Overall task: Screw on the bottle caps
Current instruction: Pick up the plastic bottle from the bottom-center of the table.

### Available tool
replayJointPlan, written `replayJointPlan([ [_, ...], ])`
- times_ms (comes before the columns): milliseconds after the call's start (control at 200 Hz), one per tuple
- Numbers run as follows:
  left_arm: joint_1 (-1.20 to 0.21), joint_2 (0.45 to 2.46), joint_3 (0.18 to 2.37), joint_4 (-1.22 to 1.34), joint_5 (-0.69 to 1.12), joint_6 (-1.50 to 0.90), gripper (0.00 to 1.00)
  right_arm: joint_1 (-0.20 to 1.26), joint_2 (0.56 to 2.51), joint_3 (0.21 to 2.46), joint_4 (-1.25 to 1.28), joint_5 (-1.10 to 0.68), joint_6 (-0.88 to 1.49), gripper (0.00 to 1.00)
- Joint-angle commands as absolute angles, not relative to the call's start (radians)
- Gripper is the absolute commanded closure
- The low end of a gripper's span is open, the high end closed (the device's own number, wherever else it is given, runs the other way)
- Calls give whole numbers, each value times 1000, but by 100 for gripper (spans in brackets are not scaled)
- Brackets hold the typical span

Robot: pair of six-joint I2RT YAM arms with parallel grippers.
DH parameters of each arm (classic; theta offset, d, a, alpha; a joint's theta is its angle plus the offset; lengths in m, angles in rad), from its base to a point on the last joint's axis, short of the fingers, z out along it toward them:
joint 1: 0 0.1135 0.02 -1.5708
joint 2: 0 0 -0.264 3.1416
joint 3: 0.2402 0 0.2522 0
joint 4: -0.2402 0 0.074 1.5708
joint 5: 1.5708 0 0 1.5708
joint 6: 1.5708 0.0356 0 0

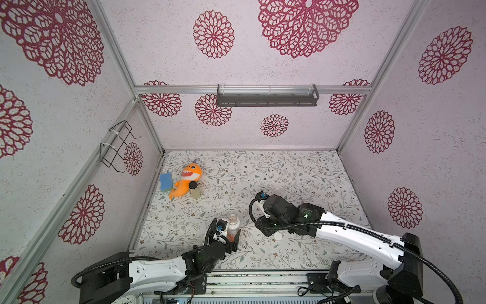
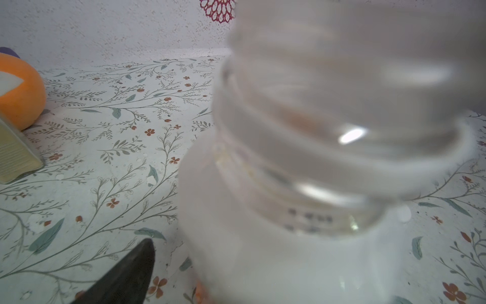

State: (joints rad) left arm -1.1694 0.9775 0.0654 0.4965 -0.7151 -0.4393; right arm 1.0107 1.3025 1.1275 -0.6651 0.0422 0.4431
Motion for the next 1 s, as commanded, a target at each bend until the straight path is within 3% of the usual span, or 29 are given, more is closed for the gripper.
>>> replayJointPlan([
  [0,-1156,986,55,557,-703,-427,12,1003,1300,1139,-649,28,427,60],
  [200,-1154,997,54,582,-697,-409,15,1004,1302,1134,-640,20,428,61],
  [450,-1154,1000,52,595,-695,-393,27,1003,1303,1126,-636,15,433,62],
  [996,-1152,999,54,597,-687,-371,38,1004,1283,1106,-630,14,439,63],
])
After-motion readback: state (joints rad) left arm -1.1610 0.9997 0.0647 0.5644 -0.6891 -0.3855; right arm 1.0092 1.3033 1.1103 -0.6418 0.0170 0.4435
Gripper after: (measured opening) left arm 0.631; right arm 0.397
